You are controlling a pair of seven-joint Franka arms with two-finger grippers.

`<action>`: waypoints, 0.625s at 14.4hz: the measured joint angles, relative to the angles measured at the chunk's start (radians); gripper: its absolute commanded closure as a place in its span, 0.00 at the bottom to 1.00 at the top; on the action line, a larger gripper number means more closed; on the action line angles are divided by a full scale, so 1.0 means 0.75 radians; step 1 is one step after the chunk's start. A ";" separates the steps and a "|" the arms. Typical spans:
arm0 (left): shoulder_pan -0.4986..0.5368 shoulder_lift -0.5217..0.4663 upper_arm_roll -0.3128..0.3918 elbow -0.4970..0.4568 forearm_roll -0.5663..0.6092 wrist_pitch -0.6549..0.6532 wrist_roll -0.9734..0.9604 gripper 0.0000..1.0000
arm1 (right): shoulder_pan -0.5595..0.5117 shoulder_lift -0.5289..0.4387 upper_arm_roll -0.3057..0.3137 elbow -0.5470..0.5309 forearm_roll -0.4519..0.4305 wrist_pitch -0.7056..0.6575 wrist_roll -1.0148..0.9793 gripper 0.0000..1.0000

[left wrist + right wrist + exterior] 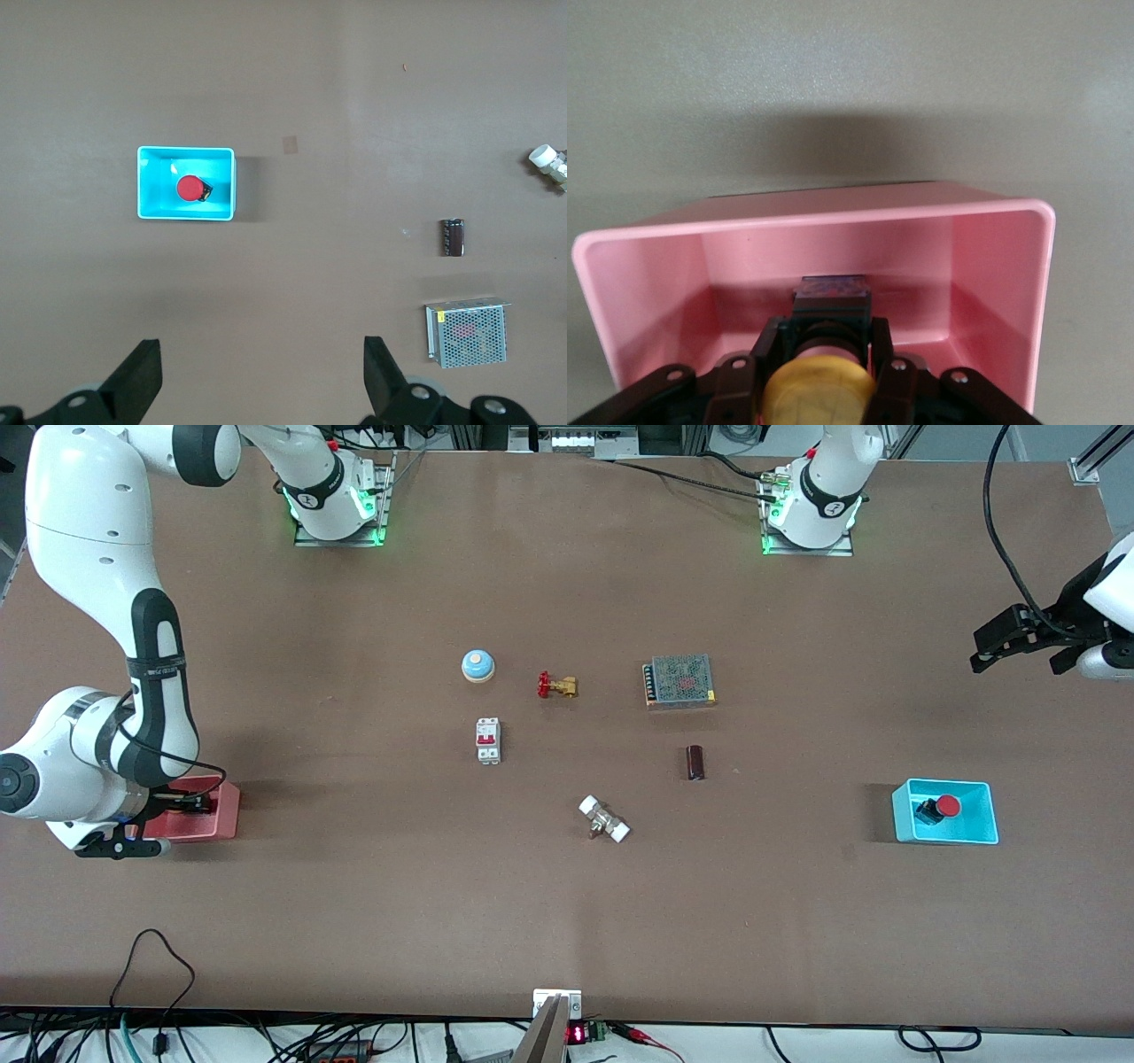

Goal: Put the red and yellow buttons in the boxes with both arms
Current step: 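Lower the yellow button into the pink box and open the right gripper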

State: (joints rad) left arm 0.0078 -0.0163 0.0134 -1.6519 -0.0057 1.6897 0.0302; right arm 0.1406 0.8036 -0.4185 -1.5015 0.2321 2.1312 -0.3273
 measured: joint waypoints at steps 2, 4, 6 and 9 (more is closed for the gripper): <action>0.047 -0.002 -0.037 -0.001 0.000 -0.001 0.032 0.00 | 0.001 -0.001 0.000 0.005 0.005 0.000 0.000 0.00; 0.082 -0.003 -0.074 -0.001 0.000 -0.001 0.036 0.00 | 0.003 -0.012 0.001 0.020 0.028 0.000 0.000 0.00; 0.087 -0.003 -0.086 -0.001 0.000 -0.001 0.035 0.00 | 0.004 -0.052 0.001 0.037 0.036 -0.013 0.000 0.00; 0.099 -0.003 -0.088 -0.001 0.000 -0.001 0.035 0.00 | 0.004 -0.178 0.000 0.052 0.037 -0.079 0.000 0.00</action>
State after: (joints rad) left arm 0.0822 -0.0189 -0.0529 -1.6529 -0.0057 1.6891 0.0564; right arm 0.1435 0.6701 -0.4186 -1.4626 0.2598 2.0717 -0.3274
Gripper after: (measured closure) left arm 0.000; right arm 0.000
